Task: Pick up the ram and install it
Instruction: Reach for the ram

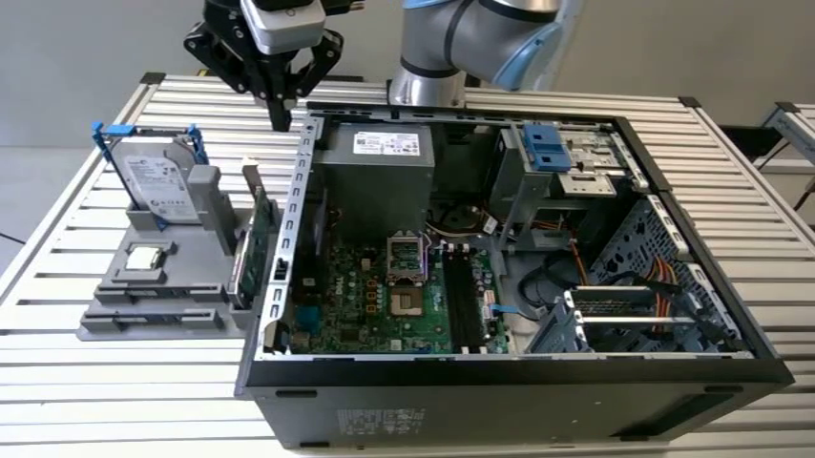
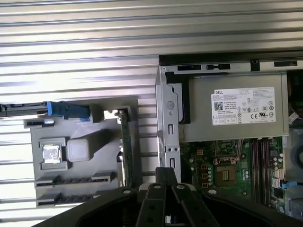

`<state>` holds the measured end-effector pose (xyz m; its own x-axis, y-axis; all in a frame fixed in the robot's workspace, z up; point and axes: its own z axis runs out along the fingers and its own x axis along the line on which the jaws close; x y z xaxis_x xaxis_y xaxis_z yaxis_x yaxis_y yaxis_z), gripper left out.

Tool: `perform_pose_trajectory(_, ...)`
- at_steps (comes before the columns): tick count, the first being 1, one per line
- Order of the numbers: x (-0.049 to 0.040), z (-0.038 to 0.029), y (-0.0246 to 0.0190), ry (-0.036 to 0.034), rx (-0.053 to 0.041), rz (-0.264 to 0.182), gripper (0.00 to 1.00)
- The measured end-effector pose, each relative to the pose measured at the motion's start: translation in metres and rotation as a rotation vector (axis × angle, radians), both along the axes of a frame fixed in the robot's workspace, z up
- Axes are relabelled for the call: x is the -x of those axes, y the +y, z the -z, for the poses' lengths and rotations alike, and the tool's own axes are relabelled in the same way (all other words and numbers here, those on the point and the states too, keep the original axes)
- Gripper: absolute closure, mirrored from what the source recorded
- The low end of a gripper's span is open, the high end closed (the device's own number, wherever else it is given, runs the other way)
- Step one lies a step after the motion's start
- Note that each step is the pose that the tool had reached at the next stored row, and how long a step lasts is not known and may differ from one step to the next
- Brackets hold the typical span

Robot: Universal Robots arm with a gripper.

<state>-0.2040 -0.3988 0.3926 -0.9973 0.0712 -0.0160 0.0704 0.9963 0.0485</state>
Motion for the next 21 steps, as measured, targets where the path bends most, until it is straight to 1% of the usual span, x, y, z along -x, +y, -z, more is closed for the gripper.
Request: perform_pose_trajectory(21, 0.0292, 0.0000, 0.0000, 0.0028, -0.0001, 0.000, 1.00)
